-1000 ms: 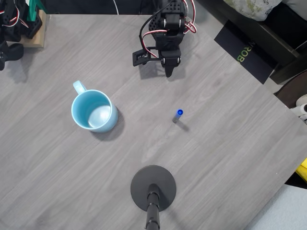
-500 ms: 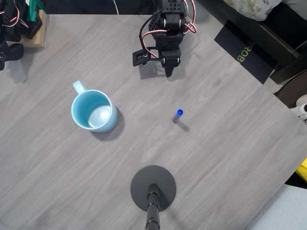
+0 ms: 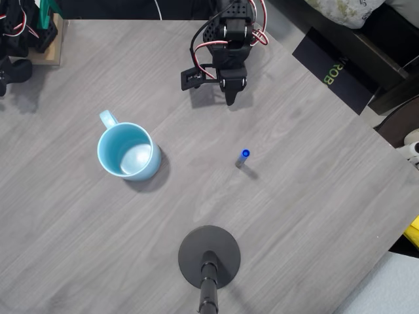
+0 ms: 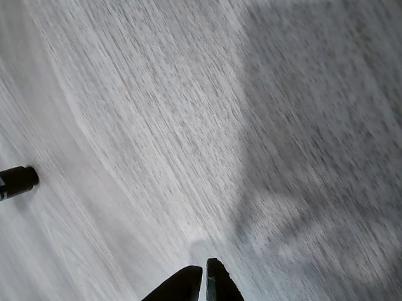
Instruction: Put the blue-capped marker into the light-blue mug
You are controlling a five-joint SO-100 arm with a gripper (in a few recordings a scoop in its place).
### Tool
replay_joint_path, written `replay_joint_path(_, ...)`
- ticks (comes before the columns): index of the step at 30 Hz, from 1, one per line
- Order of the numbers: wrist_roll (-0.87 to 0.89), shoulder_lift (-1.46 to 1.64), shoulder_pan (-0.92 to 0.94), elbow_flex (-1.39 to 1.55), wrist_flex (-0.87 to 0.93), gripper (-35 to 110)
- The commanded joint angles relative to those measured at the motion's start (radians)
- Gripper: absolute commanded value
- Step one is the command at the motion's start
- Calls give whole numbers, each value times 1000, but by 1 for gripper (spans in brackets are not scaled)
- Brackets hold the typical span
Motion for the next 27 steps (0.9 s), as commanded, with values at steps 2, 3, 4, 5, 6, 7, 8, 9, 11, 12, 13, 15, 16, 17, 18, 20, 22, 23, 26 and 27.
replay_joint_path(2, -6, 26, 0, 2, 12, 0)
replay_joint_path(3, -6, 26, 0, 2, 12, 0)
replay_joint_path(4, -6, 26, 0, 2, 12, 0)
replay_joint_path(5, -6, 26, 0, 2, 12, 0)
replay_joint_path(6, -6, 26, 0, 2, 12, 0)
replay_joint_path(7, -6, 26, 0, 2, 12, 0)
replay_joint_path(8, -6, 26, -2, 2, 12, 0)
replay_joint_path(9, -6, 26, -8, 2, 12, 0)
replay_joint_path(11, -6, 26, -14, 2, 12, 0)
replay_joint_path(12, -6, 26, -8, 2, 12, 0)
replay_joint_path(13, -6, 26, 3, 2, 12, 0)
replay_joint_path(15, -3, 26, 35, 2, 12, 3)
replay_joint_path(16, -3, 26, 35, 2, 12, 7)
replay_joint_path(17, -6, 26, 32, 2, 12, 7)
replay_joint_path(18, -9, 26, 21, 2, 12, 5)
replay_joint_path(20, -55, 26, -21, 2, 12, 0)
replay_joint_path(22, -373, 26, -23, 2, 12, 2)
replay_joint_path(23, -514, 26, -21, 2, 34, 5)
replay_joint_path(26, -864, 26, 21, 2, 44, 0)
replay_joint_path(27, -976, 26, 66, 2, 38, 0)
